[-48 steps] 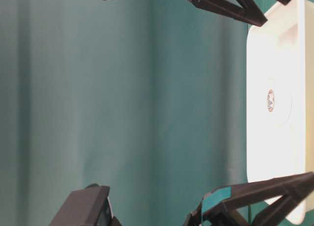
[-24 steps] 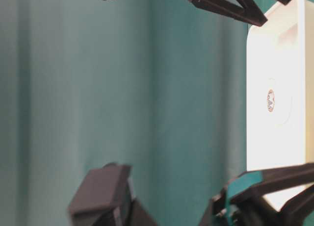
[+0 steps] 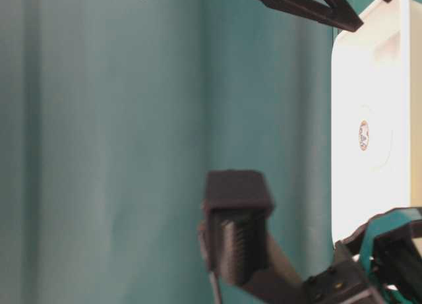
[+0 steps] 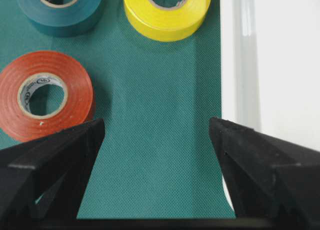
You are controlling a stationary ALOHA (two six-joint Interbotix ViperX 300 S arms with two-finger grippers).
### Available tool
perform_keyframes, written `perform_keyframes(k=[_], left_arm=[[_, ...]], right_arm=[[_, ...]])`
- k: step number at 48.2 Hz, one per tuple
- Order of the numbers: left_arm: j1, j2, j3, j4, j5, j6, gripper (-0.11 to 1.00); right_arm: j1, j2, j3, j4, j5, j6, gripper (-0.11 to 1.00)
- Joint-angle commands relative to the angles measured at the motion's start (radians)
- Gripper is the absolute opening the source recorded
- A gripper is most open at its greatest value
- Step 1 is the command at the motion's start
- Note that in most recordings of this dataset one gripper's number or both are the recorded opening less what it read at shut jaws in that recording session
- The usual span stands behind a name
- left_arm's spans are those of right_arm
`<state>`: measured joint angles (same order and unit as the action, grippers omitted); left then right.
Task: Put the tape alternately from left to right into the white case.
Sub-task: 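Lower the left gripper onto the teal tape roll and grasp its core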
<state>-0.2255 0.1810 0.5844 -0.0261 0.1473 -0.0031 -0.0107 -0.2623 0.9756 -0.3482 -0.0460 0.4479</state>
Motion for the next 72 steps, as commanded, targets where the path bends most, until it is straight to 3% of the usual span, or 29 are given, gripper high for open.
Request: perform_keyframes(k=[1,41,45,55,72], left_arm=[[0.003,-0.008,-0.031,-0.002,0.009,0.0,0.83],[0.005,0.044,-0.066,0.0,0.044,0.002,0.81],[0.005,0.044,-0.066,0.0,0.044,0.005,0.74],[0.005,0.044,-0.057,0.002,0.043,0.009,0.24],[-0.005,0.034,-0.063,0.002,0.044,0.008,0.24]], right_arm=[[0.003,-0.015,-0.005,0.0,-0.009,0.0,0.84],[0.003,-0.017,0.005,-0.002,-0.009,0.002,0.84],[0.003,-0.017,0.003,0.0,-0.009,0.002,0.84],[0.003,-0.015,0.002,-0.002,-0.009,0.002,0.84],[0.003,-0.015,0.002,0.0,-0.009,0.002,0.84]])
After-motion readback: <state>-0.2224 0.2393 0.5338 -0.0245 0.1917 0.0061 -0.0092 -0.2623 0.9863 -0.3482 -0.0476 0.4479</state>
